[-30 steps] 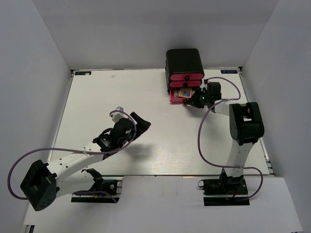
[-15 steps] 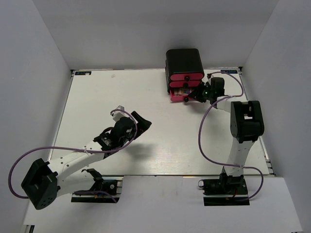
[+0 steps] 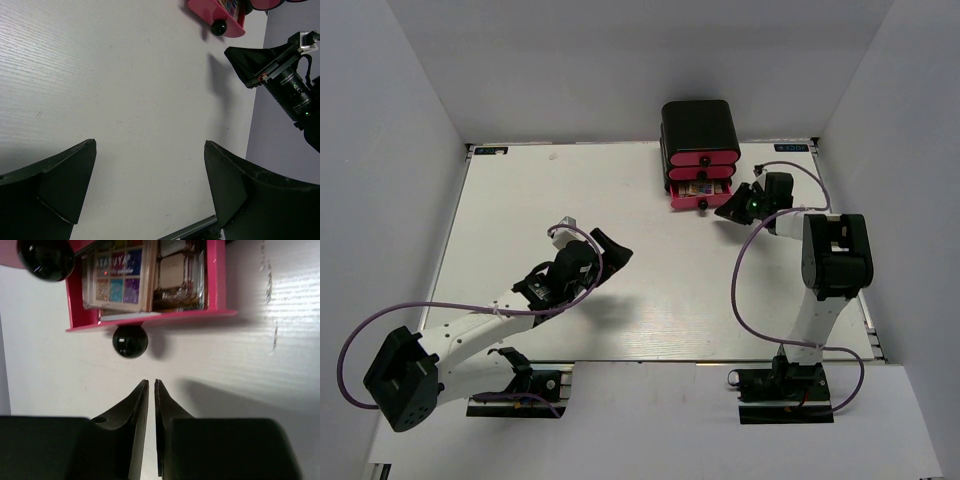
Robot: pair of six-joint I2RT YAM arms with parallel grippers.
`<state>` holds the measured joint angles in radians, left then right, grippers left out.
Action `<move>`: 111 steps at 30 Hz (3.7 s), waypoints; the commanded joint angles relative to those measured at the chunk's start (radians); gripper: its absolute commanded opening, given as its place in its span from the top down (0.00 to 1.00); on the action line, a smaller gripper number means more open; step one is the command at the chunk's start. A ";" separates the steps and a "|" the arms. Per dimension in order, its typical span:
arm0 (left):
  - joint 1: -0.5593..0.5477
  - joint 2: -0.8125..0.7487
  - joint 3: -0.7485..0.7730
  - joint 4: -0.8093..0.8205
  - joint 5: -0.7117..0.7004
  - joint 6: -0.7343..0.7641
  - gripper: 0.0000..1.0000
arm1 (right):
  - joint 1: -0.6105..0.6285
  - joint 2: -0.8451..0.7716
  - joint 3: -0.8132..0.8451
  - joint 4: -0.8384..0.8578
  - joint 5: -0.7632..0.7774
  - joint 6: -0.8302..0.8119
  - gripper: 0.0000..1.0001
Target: Organize the makeup
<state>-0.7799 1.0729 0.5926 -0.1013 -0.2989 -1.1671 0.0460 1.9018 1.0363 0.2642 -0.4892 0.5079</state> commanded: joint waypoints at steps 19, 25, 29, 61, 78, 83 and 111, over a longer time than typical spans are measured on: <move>0.001 0.039 0.065 -0.006 0.014 0.024 0.02 | 0.003 0.204 0.246 0.067 -0.006 0.179 0.84; 0.001 0.050 0.065 0.000 0.018 0.024 0.02 | 0.005 0.226 0.240 0.139 -0.029 0.245 0.80; 0.001 0.056 0.069 0.005 0.020 0.026 0.02 | 0.005 0.238 0.240 0.208 -0.052 0.276 0.77; 0.001 0.128 0.142 -0.029 0.038 0.049 0.02 | 0.012 0.333 0.297 0.310 0.011 0.425 0.68; 0.001 0.159 0.156 -0.020 0.049 0.058 0.02 | 0.014 0.353 0.323 0.316 0.038 0.492 0.65; 0.001 0.154 0.157 -0.021 0.049 0.061 0.02 | 0.011 0.342 0.303 0.334 0.020 0.486 0.64; 0.001 -0.065 0.127 -0.012 0.037 0.239 0.02 | -0.052 -0.414 0.122 -0.401 -0.111 -0.733 0.11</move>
<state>-0.7799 1.0775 0.7105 -0.0868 -0.2470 -0.9920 -0.0040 1.5433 1.0973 0.0147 -0.7158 -0.0391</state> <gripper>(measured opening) 0.981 0.880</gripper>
